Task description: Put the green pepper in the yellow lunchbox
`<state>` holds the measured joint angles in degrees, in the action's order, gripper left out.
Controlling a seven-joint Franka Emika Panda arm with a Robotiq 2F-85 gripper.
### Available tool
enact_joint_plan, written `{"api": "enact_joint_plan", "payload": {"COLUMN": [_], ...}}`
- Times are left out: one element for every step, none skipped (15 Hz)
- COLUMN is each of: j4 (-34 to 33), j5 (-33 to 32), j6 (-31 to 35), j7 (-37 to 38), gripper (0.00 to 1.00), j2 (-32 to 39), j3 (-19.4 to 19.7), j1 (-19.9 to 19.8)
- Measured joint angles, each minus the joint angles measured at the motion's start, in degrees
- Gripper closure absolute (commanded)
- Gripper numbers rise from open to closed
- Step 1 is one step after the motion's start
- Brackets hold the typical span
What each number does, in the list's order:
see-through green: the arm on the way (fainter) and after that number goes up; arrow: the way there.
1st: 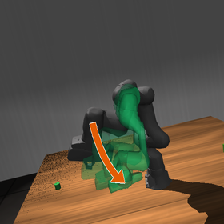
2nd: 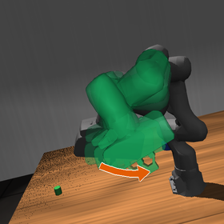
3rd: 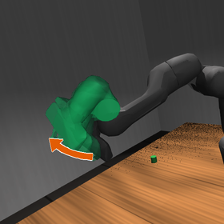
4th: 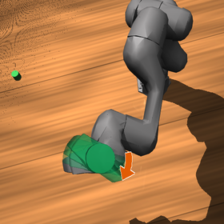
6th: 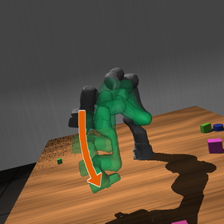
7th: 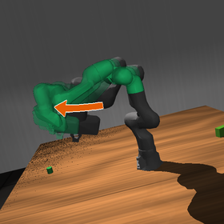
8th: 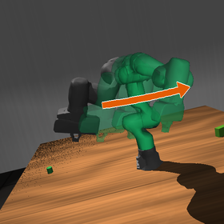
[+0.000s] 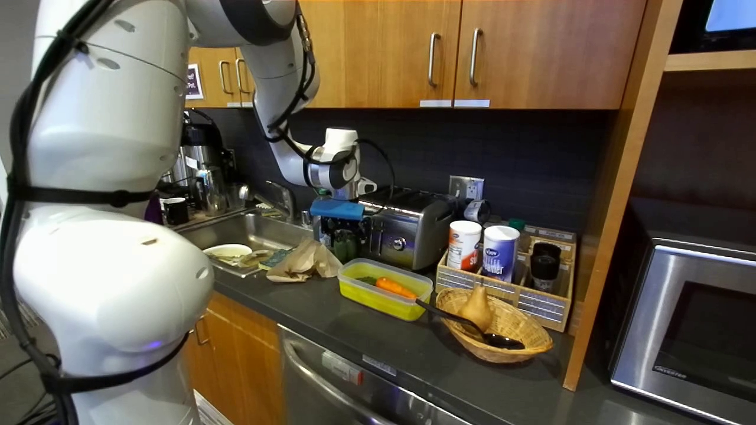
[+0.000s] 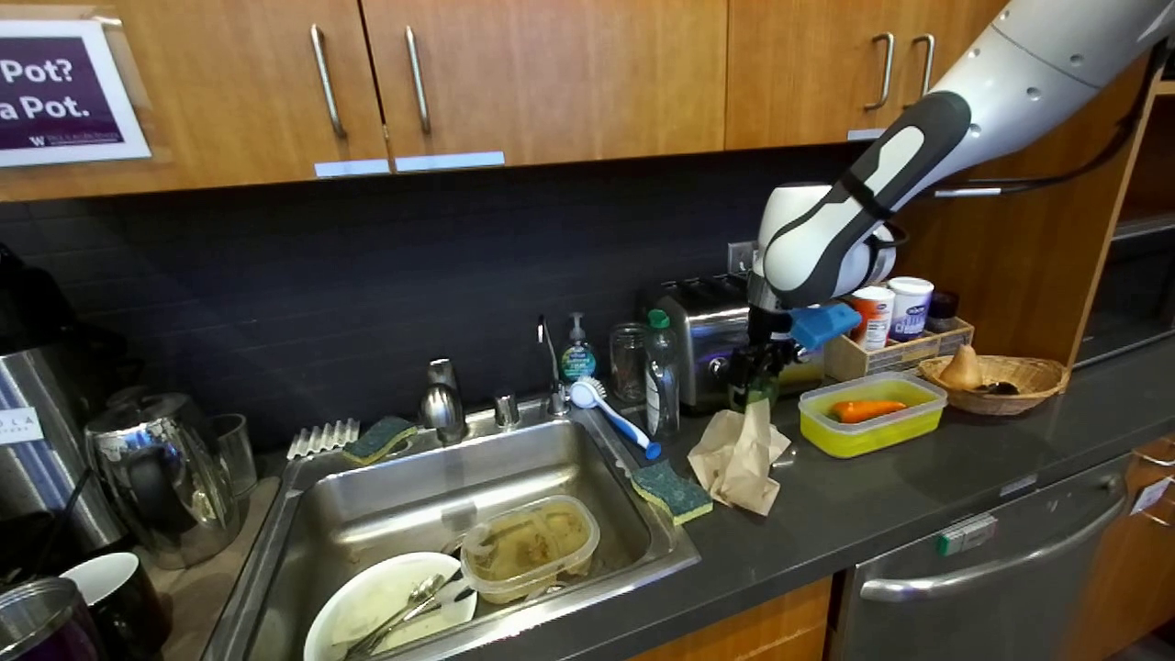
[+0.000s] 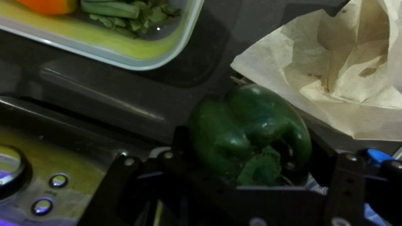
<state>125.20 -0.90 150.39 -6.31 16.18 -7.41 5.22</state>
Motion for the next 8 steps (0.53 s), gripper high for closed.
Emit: {"api": "enact_joint_plan", "payload": {"j4": [0.3, 0.7, 1.4, 2.2, 3.3, 4.5, 5.8, 7.2], "j5": [0.0, 0.0, 0.0, 0.0, 0.0, 0.0, 0.0, 0.0], "j6": [0.0, 0.1, 0.1, 0.1, 0.1, 0.1, 0.1, 0.1], "j7": [0.4, 0.8, 1.2, 1.8, 2.6, 3.5, 4.5, 5.4], "gripper": [0.37, 0.37, 0.37, 0.37, 0.37, 0.37, 0.37, 0.37], "j2": [-0.3, -0.9, -1.6, -2.6, -3.8, -5.1, -6.5, -8.0], "j3": [0.0, -0.1, -0.2, -0.2, -0.2, -0.2, -0.2, -0.2], "j1": [0.1, 0.2, 0.2, 0.4, 0.6, 0.9, 1.2, 1.4]}}
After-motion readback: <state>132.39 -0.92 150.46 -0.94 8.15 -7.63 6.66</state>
